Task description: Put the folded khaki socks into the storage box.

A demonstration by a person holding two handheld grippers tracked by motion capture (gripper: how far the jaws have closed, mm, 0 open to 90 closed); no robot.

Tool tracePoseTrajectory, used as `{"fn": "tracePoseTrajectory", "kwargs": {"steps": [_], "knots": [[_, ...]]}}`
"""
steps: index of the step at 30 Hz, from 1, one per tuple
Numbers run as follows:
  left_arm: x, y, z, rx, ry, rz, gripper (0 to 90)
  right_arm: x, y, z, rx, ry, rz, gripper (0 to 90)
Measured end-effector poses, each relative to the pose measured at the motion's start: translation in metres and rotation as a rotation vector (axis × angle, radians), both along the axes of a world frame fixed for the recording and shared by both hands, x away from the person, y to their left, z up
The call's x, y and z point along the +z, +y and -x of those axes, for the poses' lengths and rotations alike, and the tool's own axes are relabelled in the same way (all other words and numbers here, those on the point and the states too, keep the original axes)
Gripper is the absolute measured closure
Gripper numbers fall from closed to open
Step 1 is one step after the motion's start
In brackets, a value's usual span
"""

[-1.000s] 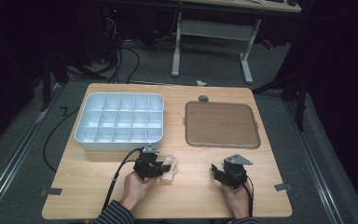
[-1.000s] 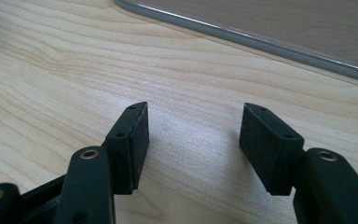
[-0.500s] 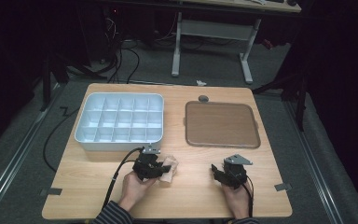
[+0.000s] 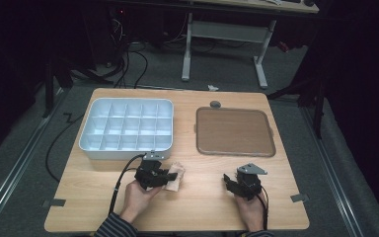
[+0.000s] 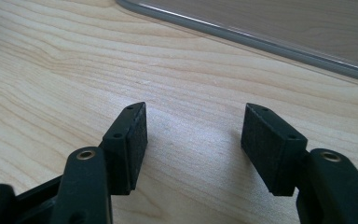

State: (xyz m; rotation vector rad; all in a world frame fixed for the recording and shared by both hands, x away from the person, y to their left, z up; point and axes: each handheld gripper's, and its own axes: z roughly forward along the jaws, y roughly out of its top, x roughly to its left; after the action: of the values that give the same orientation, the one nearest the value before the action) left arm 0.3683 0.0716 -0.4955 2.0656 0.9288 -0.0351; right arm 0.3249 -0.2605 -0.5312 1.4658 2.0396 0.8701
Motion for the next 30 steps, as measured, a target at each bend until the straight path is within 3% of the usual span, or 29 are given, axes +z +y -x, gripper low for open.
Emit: {"fn": "tracePoseTrajectory", "kwargs": {"steps": [30], "knots": [[0.015,0.022,-0.004,0.034,-0.009,0.027,74.5,0.0,0.0,0.0,0.003,-0.001,-0.001,40.7]]}}
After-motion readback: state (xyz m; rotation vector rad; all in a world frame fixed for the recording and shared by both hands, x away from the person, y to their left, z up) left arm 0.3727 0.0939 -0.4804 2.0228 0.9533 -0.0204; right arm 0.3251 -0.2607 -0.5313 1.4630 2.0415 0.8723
